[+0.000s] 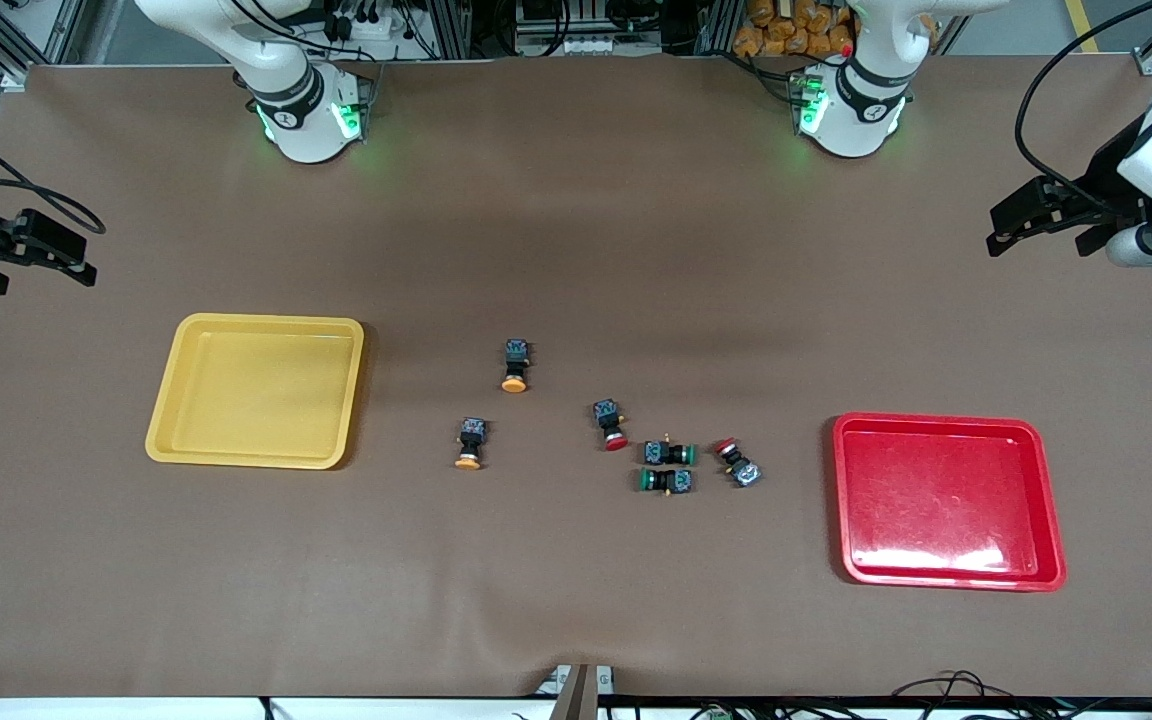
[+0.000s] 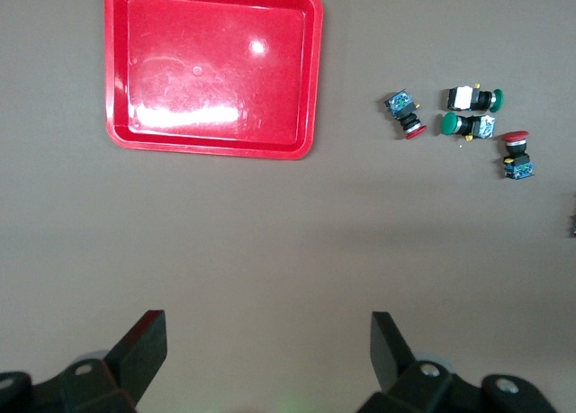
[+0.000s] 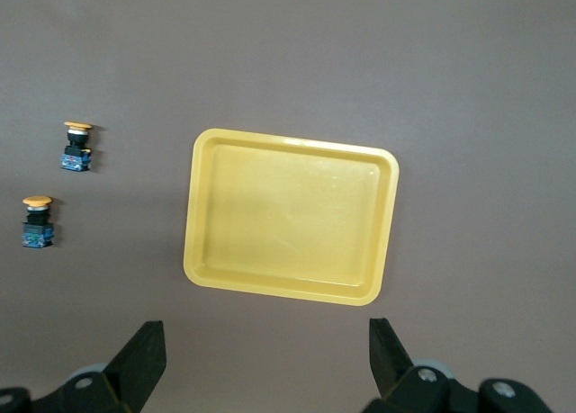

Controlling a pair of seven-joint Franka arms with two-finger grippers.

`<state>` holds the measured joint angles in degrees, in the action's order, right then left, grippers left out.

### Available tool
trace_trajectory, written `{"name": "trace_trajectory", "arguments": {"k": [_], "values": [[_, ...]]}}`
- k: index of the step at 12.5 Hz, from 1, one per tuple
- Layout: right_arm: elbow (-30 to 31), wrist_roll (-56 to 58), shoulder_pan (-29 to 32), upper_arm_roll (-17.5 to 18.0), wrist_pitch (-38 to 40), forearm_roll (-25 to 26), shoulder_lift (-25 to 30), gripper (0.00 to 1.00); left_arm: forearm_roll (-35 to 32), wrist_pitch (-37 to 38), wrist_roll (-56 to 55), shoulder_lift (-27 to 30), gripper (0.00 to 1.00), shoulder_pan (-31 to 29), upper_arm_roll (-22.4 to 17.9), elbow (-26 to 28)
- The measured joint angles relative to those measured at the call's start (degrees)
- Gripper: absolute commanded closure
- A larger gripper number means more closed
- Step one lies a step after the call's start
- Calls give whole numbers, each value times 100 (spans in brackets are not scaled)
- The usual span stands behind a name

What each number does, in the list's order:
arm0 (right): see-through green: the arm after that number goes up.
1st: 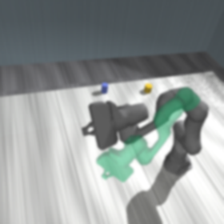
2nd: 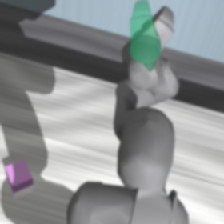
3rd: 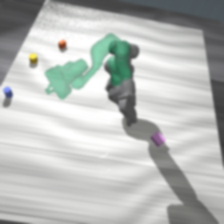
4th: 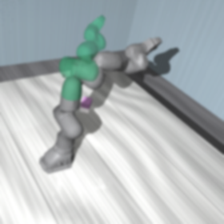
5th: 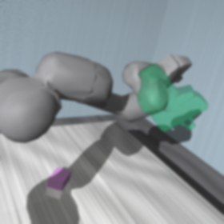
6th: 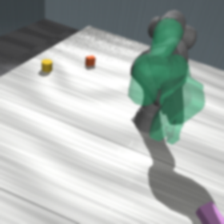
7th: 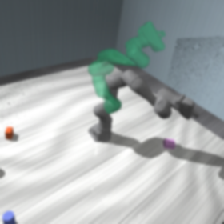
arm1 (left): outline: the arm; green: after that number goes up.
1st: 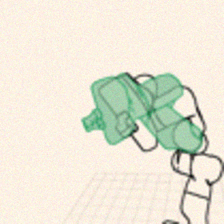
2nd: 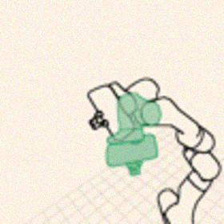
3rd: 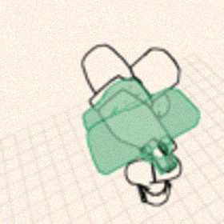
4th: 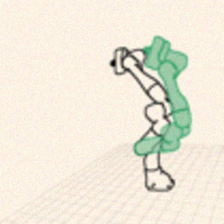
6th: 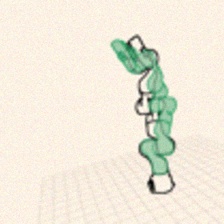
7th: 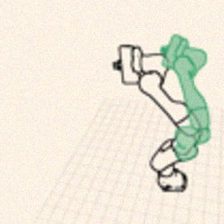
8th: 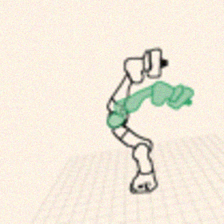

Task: Place red and yellow buttons in trays

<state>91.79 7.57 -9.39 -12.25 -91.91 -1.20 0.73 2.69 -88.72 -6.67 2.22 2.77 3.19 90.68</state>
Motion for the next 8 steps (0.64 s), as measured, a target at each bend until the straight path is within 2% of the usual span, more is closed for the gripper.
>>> {"name": "trace_trajectory", "arguments": {"k": [8], "values": [[-1,0,0,-30,-16,180,0,0,0,0,0,0,0,-11,-11,-15]]}}
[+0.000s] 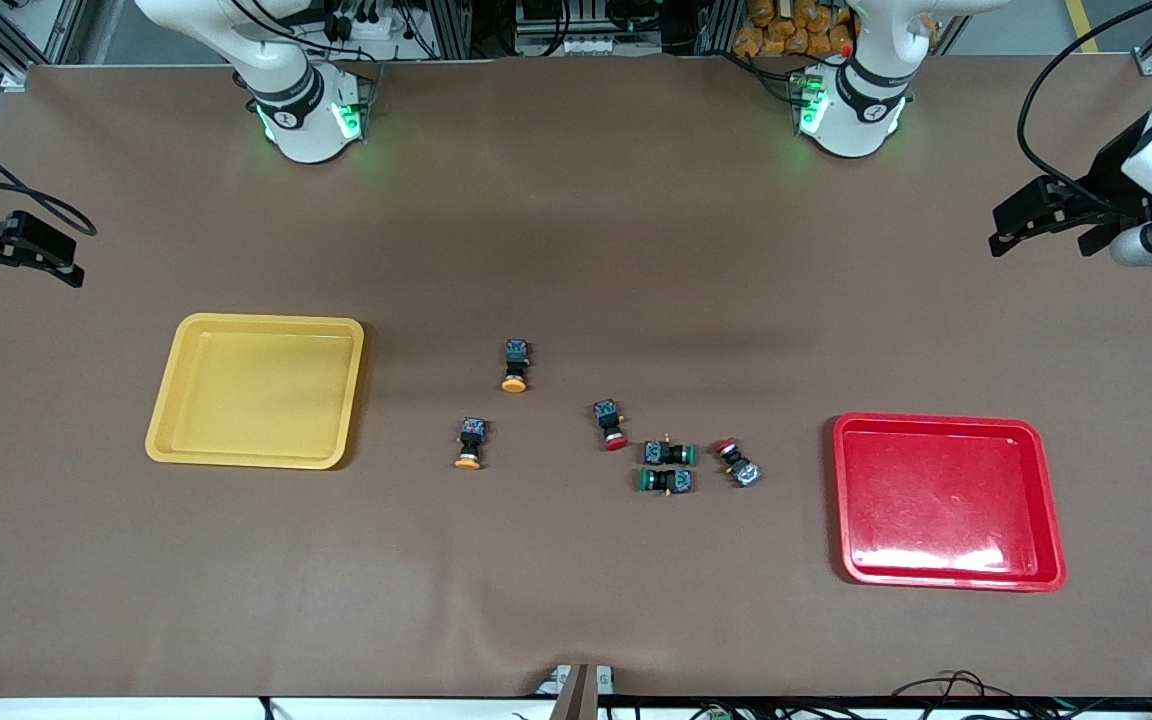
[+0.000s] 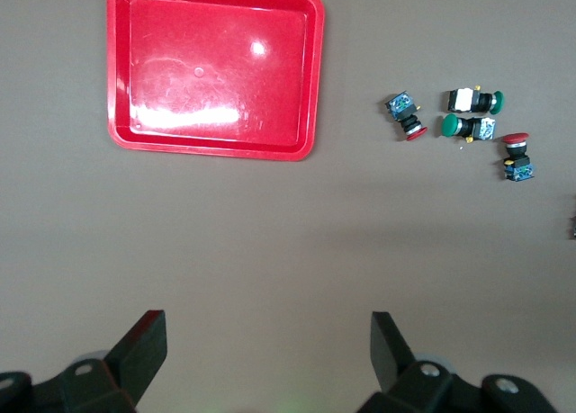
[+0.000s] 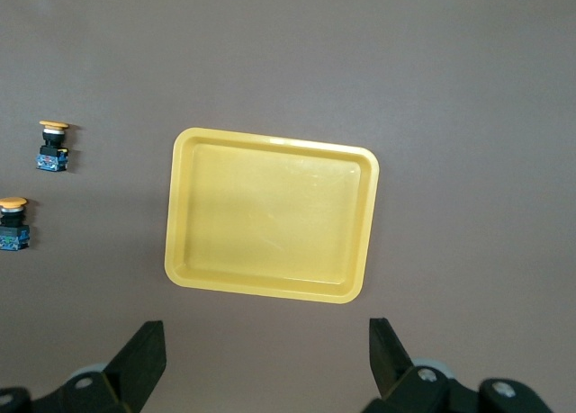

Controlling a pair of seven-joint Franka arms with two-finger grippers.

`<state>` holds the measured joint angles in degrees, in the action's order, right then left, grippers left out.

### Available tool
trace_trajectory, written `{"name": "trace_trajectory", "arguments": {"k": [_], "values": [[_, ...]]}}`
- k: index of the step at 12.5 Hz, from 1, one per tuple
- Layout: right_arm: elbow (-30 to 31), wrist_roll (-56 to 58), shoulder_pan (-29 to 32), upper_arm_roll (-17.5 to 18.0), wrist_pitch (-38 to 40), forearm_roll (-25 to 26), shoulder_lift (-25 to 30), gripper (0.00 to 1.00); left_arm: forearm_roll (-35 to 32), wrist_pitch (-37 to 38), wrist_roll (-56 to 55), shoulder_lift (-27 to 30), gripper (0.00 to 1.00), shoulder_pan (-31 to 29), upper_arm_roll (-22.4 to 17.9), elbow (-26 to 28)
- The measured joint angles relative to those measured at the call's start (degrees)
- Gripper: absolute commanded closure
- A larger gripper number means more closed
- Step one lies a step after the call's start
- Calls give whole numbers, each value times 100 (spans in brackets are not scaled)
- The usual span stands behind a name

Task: Place red and yellow buttons in trays

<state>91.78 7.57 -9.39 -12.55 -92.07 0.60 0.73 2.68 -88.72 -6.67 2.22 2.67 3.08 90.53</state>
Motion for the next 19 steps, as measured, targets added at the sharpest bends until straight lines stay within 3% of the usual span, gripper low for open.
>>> {"name": "trace_trajectory", "arguments": {"k": [11,14,19], "values": [[-8,-4,0,14,1,-1,0,0,0,-4,-5,0,0,-7,-30,-51],[-8,-32,-76,32,1,-232,-2,0,0,-10,-5,0,0,-4,-28,-103],[-192,-1541,-1337,73,-101,-480,-302,0,-1,-11,-5,-19,0,-3,-27,-173]]}}
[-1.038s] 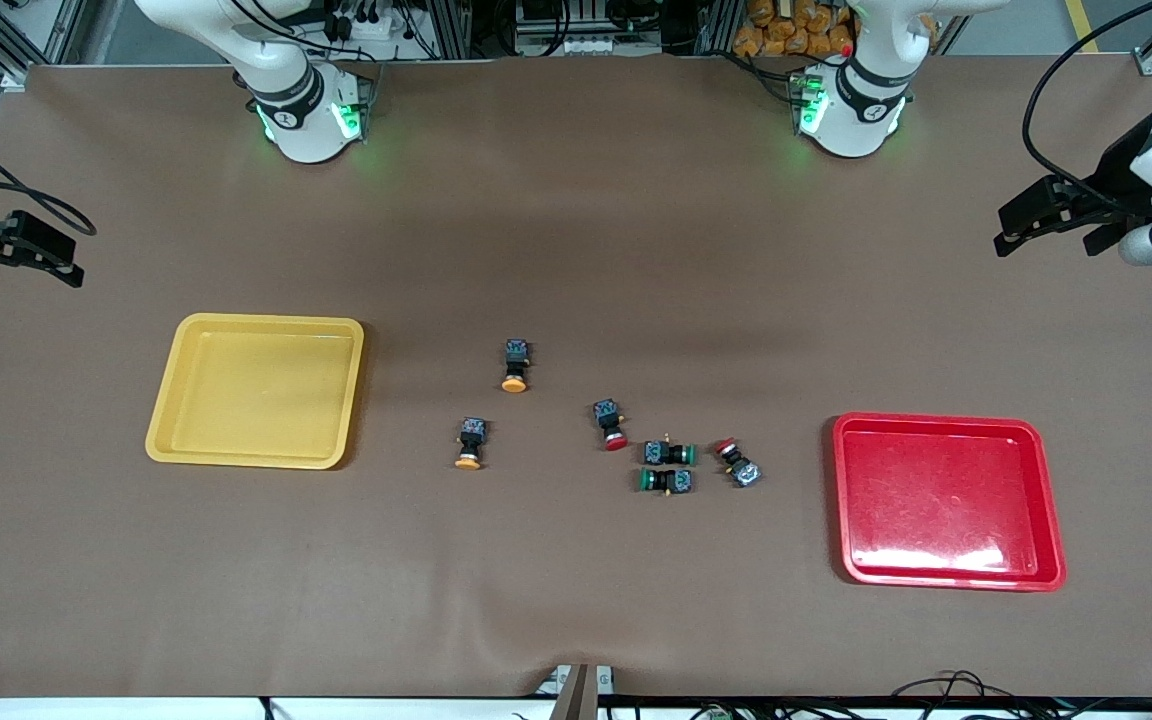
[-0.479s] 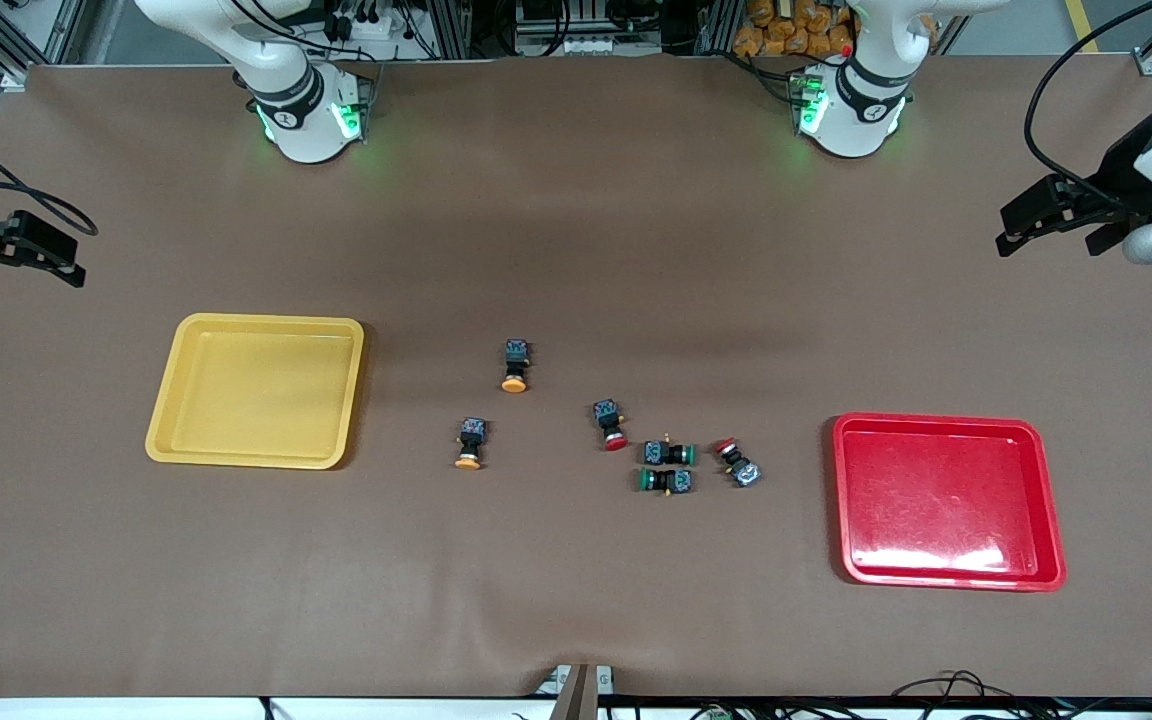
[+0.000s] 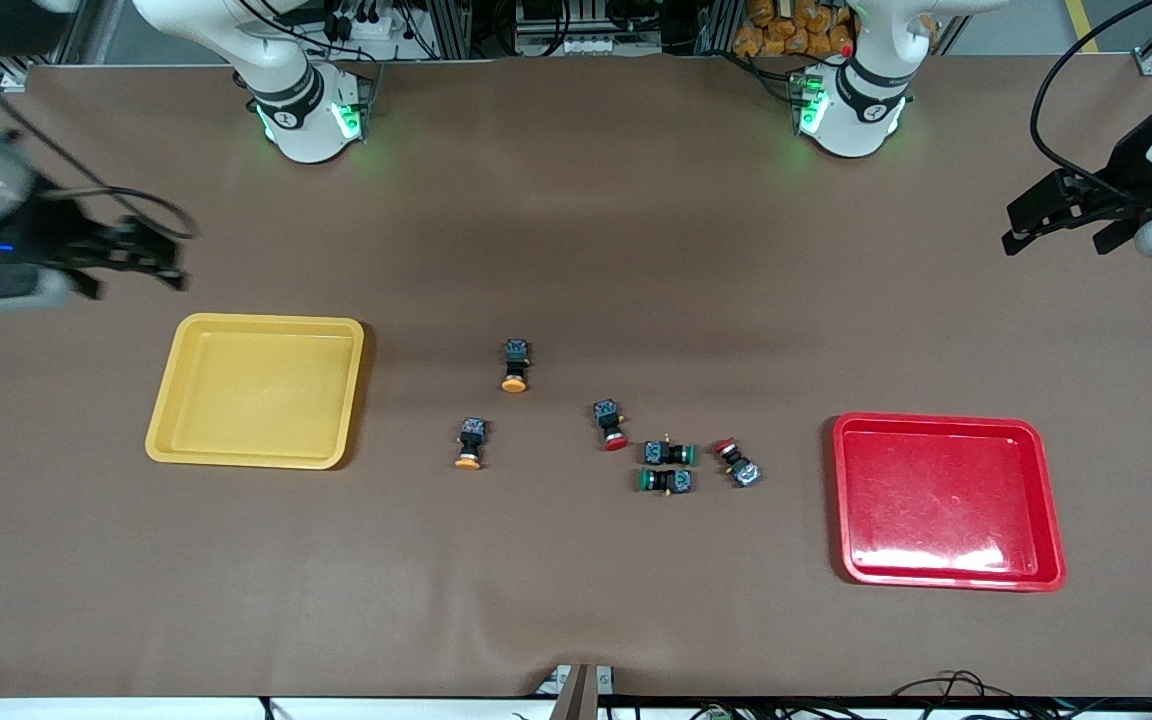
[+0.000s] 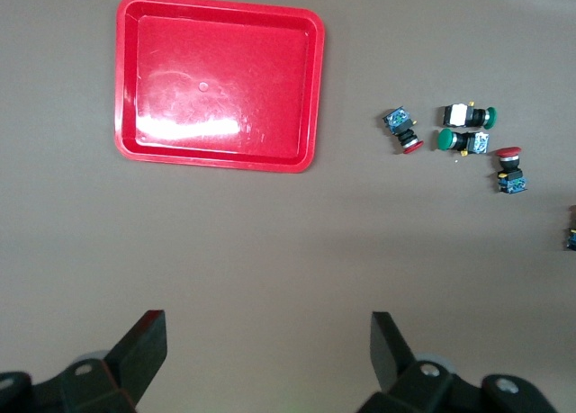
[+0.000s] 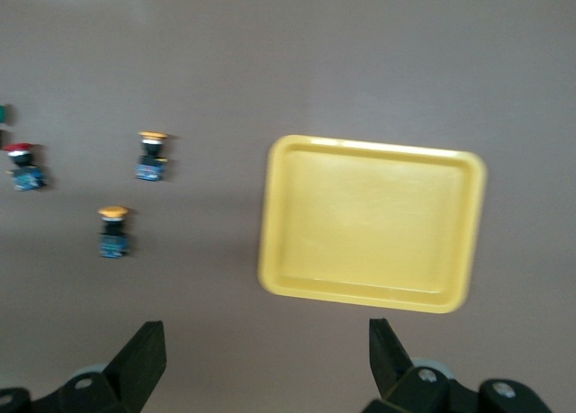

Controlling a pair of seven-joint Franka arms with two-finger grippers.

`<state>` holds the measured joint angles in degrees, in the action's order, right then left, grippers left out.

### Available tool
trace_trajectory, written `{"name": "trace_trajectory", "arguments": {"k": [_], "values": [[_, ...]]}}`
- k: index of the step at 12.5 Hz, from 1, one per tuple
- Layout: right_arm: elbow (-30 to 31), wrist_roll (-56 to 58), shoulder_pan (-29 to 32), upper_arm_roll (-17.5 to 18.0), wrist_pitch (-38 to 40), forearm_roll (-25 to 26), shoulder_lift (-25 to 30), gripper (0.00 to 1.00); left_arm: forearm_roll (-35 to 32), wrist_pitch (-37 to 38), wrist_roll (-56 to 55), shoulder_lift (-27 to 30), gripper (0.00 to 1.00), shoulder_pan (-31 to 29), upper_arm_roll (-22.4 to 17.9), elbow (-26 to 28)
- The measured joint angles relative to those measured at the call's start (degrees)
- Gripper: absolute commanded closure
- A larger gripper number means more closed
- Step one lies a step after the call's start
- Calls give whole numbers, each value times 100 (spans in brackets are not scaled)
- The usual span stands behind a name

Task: Place red and yellow buttons in trays
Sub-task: 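Reach the right gripper to a yellow-capped button beside the yellow tray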

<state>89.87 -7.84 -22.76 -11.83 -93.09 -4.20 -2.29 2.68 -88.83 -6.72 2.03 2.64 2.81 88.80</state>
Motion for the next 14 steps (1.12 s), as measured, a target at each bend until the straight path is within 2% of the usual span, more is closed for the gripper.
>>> {"name": "trace_trajectory", "arguments": {"k": [3,6,10,12,14], "values": [[-292,-1043,-965,21,-77,-78,-403,0,-53,0,0,-71,0,3,1,-3],[-279,-1261,-1302,9,-320,-301,-621,0,-113,0,3,-121,0,-2,-2,-14],[618,-1687,-1910,6,-1772,-339,-990,0,-120,0,3,-122,0,-1,5,-41],[987,-1729,-2090,7,-2434,-390,-1379,0,-120,9,3,-123,0,12,22,-46],[1109,-1729,-2189,6,-2848,-487,-1921,0,-120,49,3,-168,0,30,45,-29]]}}
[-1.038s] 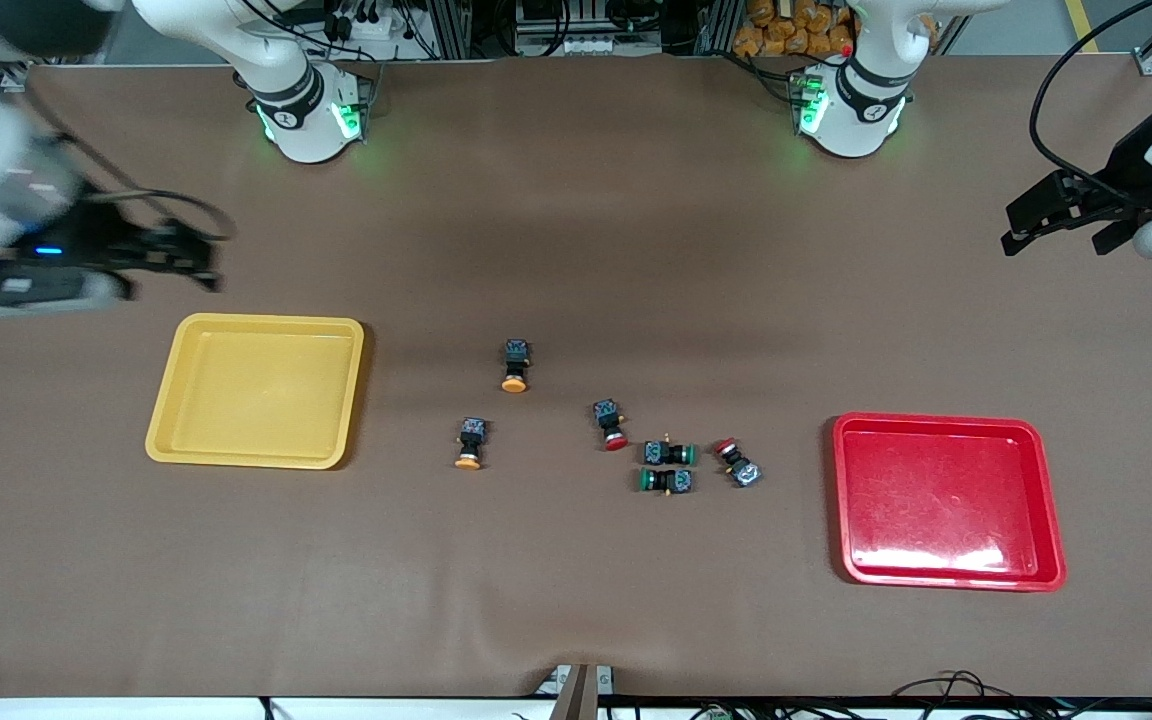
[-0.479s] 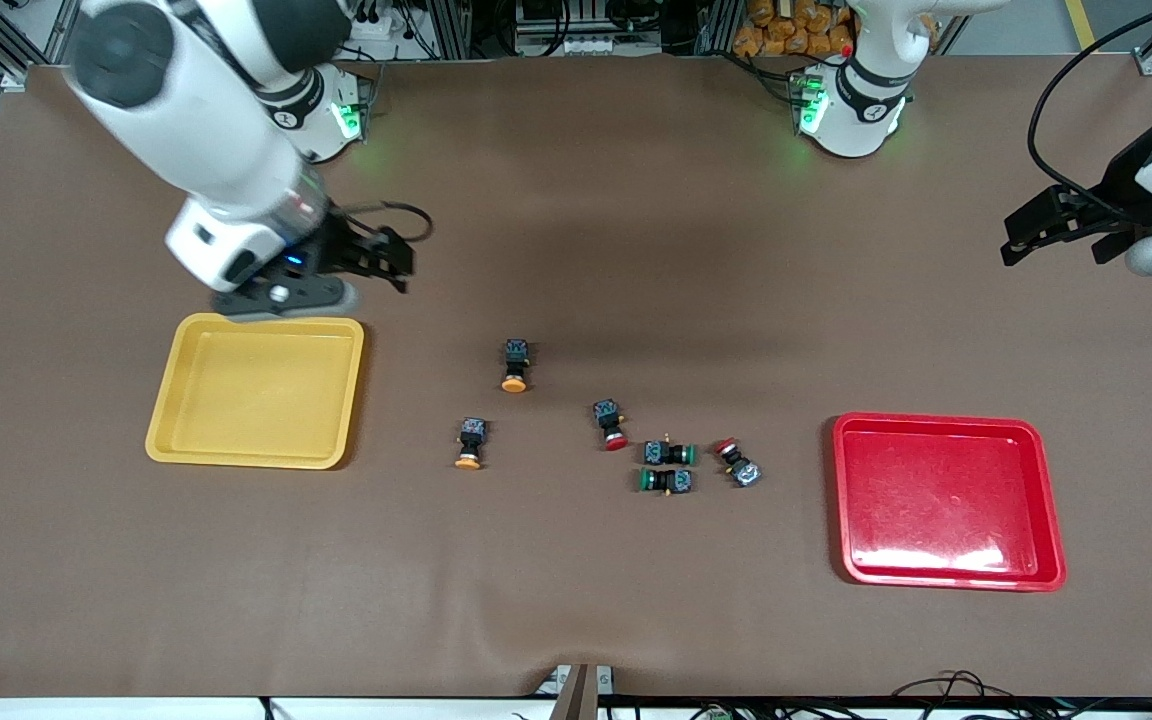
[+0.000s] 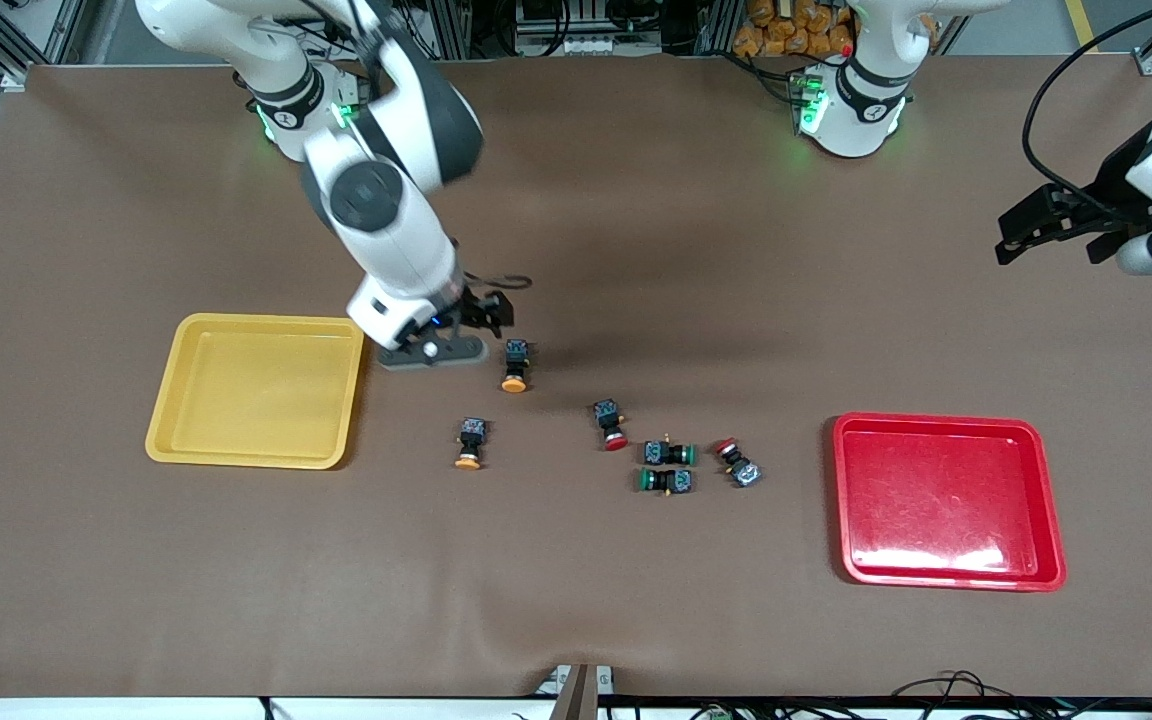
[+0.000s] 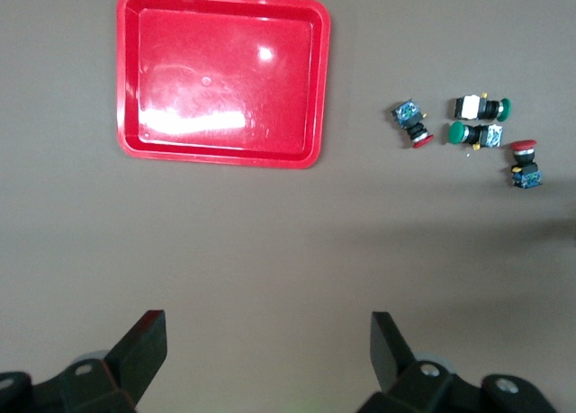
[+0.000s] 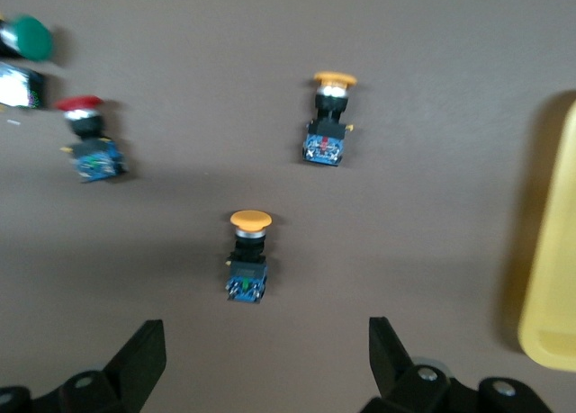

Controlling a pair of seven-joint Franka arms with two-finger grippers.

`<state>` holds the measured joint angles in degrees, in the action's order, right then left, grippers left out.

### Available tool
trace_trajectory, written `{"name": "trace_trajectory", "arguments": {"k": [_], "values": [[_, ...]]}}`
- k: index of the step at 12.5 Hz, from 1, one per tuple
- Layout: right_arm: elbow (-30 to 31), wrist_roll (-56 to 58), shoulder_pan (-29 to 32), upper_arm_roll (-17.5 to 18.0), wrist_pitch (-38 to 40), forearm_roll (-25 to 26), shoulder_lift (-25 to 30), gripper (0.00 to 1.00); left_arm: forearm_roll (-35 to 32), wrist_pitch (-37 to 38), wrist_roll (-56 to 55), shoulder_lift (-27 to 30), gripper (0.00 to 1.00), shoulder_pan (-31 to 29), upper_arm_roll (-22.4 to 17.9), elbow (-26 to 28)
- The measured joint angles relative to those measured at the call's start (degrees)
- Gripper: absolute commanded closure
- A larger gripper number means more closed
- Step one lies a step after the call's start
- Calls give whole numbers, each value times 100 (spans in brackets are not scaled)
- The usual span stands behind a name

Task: Place red and yellow buttons in trays
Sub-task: 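Reach the right gripper to a yellow-capped button beside the yellow tray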

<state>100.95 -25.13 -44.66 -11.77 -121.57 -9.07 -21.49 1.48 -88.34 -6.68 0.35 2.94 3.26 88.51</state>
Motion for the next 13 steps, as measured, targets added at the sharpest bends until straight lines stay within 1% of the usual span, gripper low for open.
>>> {"name": "trace_trajectory", "arguments": {"k": [3,7,9,13], "values": [[26,0,-135,1,-623,-201,-712,0,0,18,0,-89,0,15,11,3],[45,-13,-402,1,-1476,-423,-1381,0,1,29,0,-146,0,30,19,3],[46,-24,-463,0,-1661,-436,-1563,0,3,32,-24,-313,0,157,27,3],[45,-26,-467,-19,-1747,-437,-1633,0,15,-48,-532,-820,0,474,69,-41]]}}
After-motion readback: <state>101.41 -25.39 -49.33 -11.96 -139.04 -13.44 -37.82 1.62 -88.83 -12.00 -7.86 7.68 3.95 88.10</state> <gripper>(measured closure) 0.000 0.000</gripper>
